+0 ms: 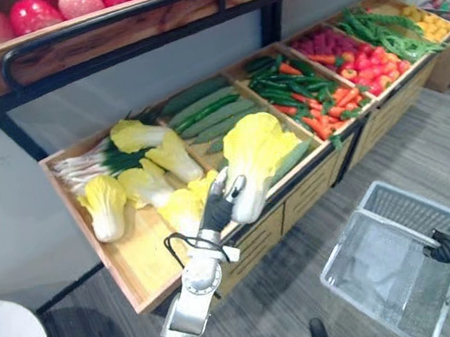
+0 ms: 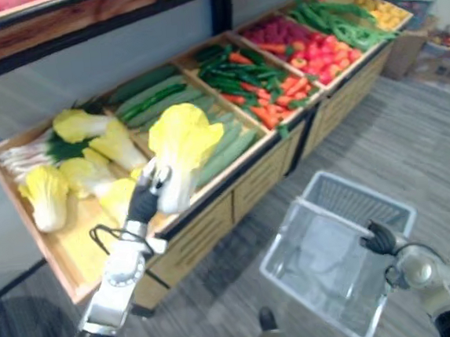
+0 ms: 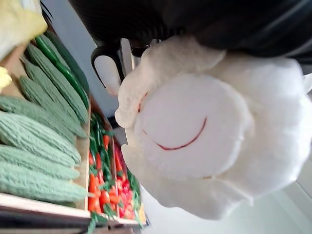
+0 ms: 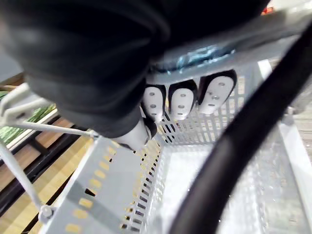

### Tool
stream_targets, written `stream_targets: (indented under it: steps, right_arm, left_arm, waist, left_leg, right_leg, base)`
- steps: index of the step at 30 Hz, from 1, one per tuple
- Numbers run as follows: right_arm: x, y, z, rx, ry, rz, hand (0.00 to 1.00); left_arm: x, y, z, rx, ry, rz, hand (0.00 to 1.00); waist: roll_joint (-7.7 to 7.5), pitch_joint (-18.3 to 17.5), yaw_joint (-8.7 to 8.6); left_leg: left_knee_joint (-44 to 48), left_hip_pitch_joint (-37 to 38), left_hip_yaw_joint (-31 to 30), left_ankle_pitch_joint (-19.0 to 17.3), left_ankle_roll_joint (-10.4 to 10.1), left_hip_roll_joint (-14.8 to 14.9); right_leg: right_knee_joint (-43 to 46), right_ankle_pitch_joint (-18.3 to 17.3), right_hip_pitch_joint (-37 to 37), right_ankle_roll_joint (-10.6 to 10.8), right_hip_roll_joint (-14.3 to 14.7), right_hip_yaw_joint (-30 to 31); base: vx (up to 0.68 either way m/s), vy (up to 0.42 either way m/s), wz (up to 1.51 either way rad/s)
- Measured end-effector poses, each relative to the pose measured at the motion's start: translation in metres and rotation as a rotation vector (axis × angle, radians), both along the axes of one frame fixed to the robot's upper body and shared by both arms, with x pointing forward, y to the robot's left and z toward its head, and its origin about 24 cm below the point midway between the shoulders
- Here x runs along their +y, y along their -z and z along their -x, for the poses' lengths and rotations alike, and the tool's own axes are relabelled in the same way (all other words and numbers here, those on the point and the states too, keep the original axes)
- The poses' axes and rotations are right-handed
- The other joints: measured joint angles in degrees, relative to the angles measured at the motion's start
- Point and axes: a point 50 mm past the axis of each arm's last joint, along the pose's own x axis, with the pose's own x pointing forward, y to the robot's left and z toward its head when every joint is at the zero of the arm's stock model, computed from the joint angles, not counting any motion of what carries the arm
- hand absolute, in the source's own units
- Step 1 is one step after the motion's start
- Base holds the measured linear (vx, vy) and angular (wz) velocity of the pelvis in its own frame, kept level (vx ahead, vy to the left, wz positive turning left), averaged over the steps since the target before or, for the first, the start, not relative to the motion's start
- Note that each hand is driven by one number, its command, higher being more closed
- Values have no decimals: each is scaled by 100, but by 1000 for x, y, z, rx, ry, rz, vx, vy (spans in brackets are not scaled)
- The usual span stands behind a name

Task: Pick vegetable in the basket

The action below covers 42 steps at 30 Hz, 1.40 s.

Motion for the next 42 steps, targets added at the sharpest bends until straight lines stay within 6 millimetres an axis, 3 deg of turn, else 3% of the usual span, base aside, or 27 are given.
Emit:
stream_targets:
  steps: [10, 14, 21, 37, 42]
  right_arm:
    - [28, -9, -11, -1, -159, -35, 100]
    - [38, -26, -20, -59, -209, -81, 100]
    - [63, -58, -34, -197, -303, -211, 100]
    - [100, -100, -54, -346, -482, -248, 100]
    - [107, -109, -57, -378, -526, -249, 100]
  left_arm:
    - [-48, 4, 14, 30, 242, 26, 100]
    - [-63, 0, 21, 33, 323, 71, 100]
    - [-86, -12, 25, -7, 453, 95, 100]
    - [-91, -12, 28, -47, 482, 46, 100]
    - [-89, 13, 22, 16, 443, -87, 100]
  waist:
    - [-32, 17, 5]
    - [6, -19, 33]
    - [25, -46, 33]
    - [25, -39, 38]
    - [18, -34, 43]
  left_leg:
    - [6, 276, 634, -188, -126, -50]
    - [41, 299, 946, -227, -184, -7]
    - [918, 424, 1508, -708, -396, 466]
    - [1997, 484, 2118, -1266, -547, 979]
    - [2048, 467, 2192, -1285, -564, 1023]
  right_leg:
    - [-14, 47, -38, 65, 117, 506]
    - [44, 98, -203, 52, 252, 727]
    - [124, 98, -214, 52, 545, 1162]
    - [321, 118, -415, 24, 884, 1640]
    - [320, 139, -471, -1, 931, 1684]
  base:
    - [-31, -4, -31]
    - [18, -11, -34]
    - [36, -29, -40]
    - [-46, -5, -21]
    - [-21, 1, -6]
